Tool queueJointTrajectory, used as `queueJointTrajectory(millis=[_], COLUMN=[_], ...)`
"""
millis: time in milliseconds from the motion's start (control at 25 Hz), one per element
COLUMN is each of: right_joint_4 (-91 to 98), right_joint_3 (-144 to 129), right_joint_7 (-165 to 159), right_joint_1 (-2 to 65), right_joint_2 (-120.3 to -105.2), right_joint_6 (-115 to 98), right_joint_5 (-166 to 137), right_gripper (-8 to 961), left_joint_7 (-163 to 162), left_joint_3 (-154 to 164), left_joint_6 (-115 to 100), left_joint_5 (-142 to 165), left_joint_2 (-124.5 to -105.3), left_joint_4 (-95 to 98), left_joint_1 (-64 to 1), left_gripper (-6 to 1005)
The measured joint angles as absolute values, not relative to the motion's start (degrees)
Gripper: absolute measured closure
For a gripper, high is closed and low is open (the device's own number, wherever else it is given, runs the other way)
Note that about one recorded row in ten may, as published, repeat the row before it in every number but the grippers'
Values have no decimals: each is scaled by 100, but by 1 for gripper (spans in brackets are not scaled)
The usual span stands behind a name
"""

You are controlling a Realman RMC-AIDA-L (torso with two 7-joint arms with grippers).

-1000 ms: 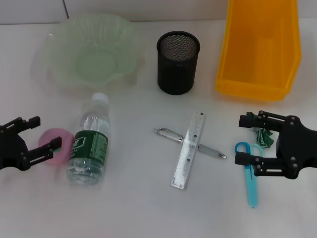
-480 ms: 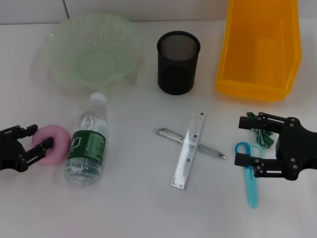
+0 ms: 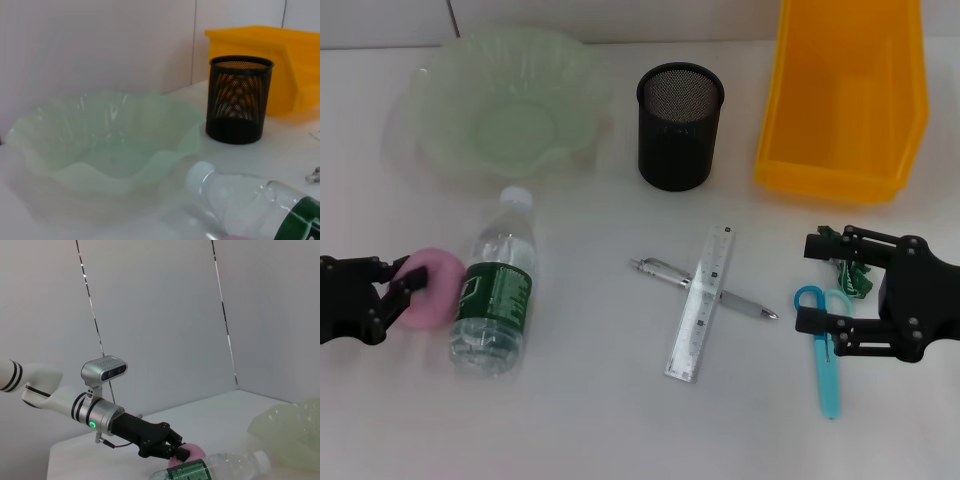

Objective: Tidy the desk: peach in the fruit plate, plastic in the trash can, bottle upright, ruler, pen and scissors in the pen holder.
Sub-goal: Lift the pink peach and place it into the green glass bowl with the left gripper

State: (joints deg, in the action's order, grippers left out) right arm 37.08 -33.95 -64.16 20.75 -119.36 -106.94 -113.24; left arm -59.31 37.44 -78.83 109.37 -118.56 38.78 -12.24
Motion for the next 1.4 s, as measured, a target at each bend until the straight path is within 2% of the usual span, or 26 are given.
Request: queueJointTrajectory(millis=[240, 440, 680, 880, 1000, 1200, 1400], right_joint_4=[3709, 3709, 3681, 3580, 3575, 3572, 3575], right_joint_3=[-3371, -3360, -3297, -3287, -3281, -3277, -3185], right_joint_7=[-6416, -6418, -6422, -6442, -6461, -6613, -6783], right_joint_1=[2079, 2071, 2060, 2060, 2055, 2074, 2096], right_joint_2=[-11940, -11933, -11939, -11928, -11927, -11926, -11926], right_joint_6=[-10696, -10697, -10696, -10711, -10697, -10695, -10689], right_joint_5=[-11320, -11311, -11215, -11172, -11166, -11161, -11161], right_gripper=[118, 118, 118, 118, 118, 118, 118], left_joint_7=[-5928, -5986, -5932, -5511, -5199, -5117, -5040], left_joint_3=[3635, 3649, 3902, 4049, 4057, 4100, 4064], left_joint_6=[-8206, -8412, -7930, -6679, -6272, -5969, -5924], left_joint_5=[10405, 8986, 8549, 8541, 8428, 8149, 8119], left_joint_2=[-11859, -11856, -11872, -11910, -11923, -11923, -11921], left_joint_4=[4087, 4226, 3576, 2768, 2389, 2223, 2209], left_joint_1=[-1206, -1313, -2422, -3352, -3588, -3621, -3607], left_gripper=[833, 886, 934, 953, 935, 906, 749])
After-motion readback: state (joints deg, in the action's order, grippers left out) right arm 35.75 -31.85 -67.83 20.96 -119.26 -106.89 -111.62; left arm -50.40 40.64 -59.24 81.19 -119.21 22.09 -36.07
